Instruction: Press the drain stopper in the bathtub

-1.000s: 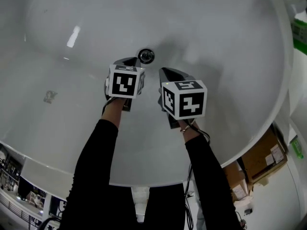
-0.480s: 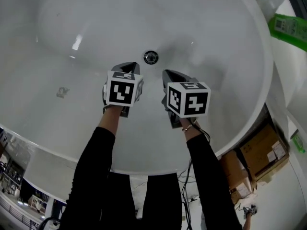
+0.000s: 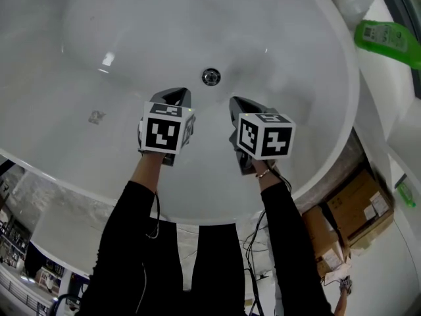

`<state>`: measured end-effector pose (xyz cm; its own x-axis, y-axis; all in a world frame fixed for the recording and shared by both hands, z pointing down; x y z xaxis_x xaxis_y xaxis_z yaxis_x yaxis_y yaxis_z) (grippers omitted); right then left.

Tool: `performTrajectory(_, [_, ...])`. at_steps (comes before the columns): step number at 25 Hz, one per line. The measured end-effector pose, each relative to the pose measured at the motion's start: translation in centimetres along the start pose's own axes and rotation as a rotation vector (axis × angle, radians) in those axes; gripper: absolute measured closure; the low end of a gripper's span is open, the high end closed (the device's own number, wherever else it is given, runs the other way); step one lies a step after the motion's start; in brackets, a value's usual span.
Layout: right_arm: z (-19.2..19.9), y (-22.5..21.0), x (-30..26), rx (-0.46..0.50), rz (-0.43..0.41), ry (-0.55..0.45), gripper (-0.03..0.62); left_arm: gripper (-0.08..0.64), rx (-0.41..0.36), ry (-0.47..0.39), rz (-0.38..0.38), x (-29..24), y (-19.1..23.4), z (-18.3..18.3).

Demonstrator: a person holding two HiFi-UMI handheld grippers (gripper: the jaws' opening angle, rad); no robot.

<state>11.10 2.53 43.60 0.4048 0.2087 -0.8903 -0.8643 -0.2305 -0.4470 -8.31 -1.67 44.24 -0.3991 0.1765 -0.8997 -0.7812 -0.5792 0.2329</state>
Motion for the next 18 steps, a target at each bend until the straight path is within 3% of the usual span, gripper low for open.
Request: performTrajectory(18, [1.2, 1.8, 3.6, 0.051, 0.001, -0.014, 0.591, 0.555, 0.042, -0.058, -0.014, 5.9, -0.3, -0.6])
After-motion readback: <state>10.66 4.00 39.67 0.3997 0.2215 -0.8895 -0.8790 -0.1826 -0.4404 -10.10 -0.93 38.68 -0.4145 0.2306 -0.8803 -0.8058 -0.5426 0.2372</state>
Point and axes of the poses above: the fingertips, and each gripper's own axes: x backward along the fingers, y to its left, z out of its underside, the point moved 10 cm from there along x, backward along the fingers, and after that the axes turned 13 degrees about -x, right-handed, at the moved point
